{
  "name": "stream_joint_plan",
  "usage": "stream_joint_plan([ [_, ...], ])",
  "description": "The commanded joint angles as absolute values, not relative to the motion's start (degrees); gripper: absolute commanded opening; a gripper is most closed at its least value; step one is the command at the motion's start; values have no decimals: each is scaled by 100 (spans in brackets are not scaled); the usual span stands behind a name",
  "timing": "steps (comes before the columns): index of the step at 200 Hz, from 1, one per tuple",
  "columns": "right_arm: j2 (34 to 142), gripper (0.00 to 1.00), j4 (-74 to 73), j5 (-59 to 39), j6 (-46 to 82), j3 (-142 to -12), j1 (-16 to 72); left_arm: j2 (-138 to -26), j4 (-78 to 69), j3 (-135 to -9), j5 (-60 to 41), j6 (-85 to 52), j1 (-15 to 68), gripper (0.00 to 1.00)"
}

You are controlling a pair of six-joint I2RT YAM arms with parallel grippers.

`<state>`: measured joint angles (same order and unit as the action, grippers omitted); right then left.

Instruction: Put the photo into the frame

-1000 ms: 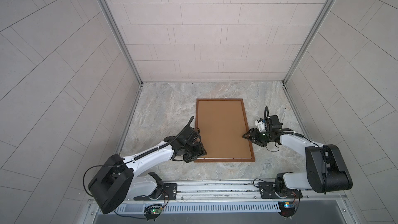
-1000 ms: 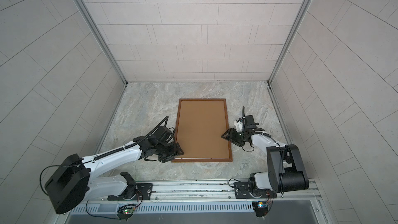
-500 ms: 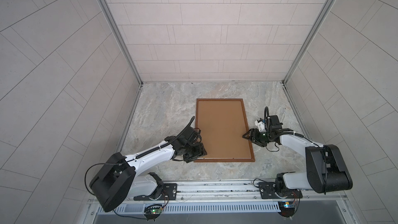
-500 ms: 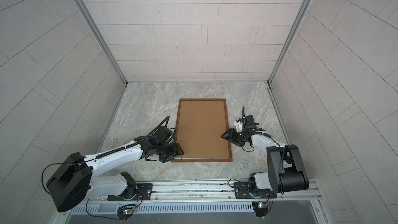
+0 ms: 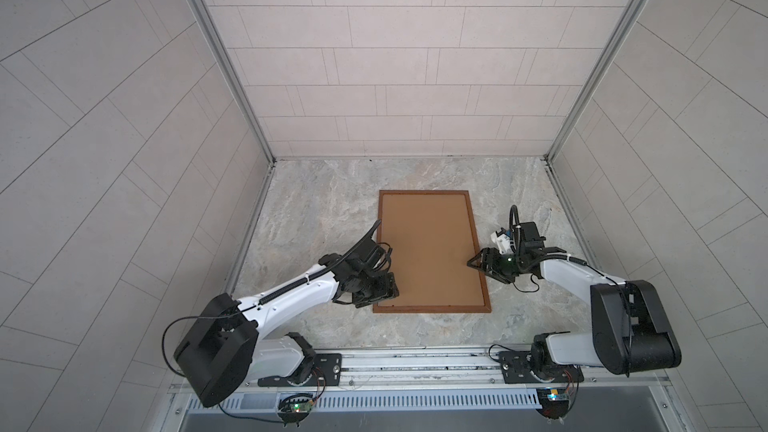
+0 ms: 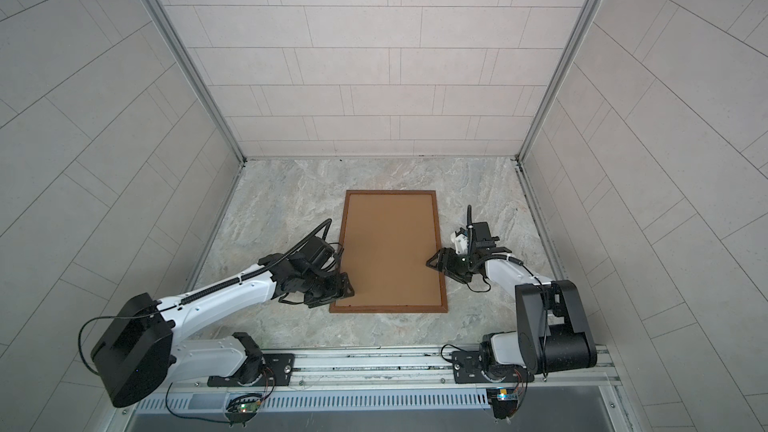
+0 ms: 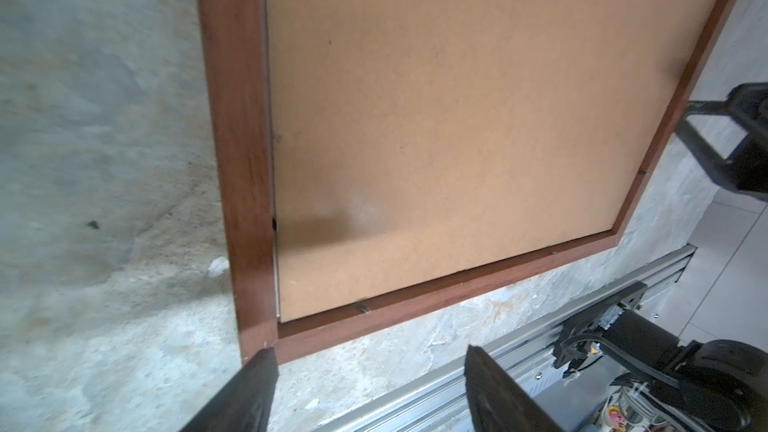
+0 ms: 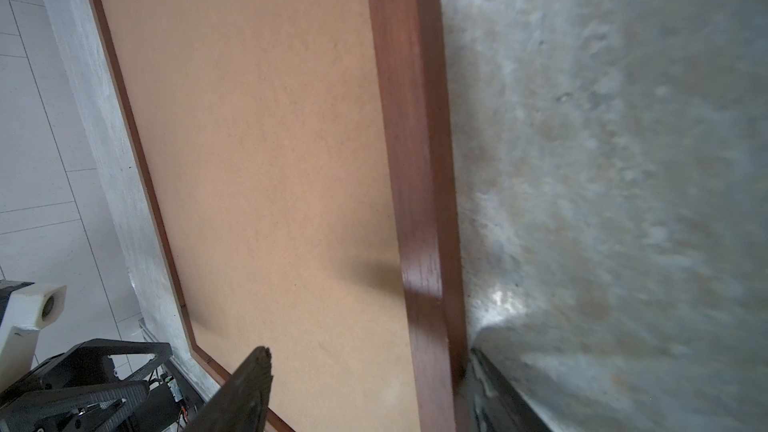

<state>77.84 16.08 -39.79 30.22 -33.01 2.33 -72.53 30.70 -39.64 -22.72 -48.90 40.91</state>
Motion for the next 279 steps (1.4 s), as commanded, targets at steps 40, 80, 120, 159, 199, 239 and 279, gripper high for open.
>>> stream_joint_plan([
  [40,7752,69,1810,-3910,2834,-3712,288,-7358,4345,-5215,-1069,-3467,3616,76],
  [80,7887,69,1730,-3432,2795,-3909,296,-8158,3433,-5369,-1836,-2919,2329,75],
  [120,8249,69,1614,-3249,2713,-4167,294,-9231,2425,-5726,-2365,-2782,1823,75],
  [159,8640,68,1438,-3444,2690,-4214,329,-9814,2073,-5910,-2586,-2790,1823,74],
  [199,8897,66,1341,-3563,2681,-4206,467,-10090,1784,-5786,-2826,-2810,1831,73],
  [239,8980,63,1345,-3619,2723,-4207,698,-10073,1571,-5521,-3016,-2882,1844,71],
  [279,8837,60,1465,-3656,2758,-4064,1013,-9579,1371,-4913,-3040,-3082,1842,64],
])
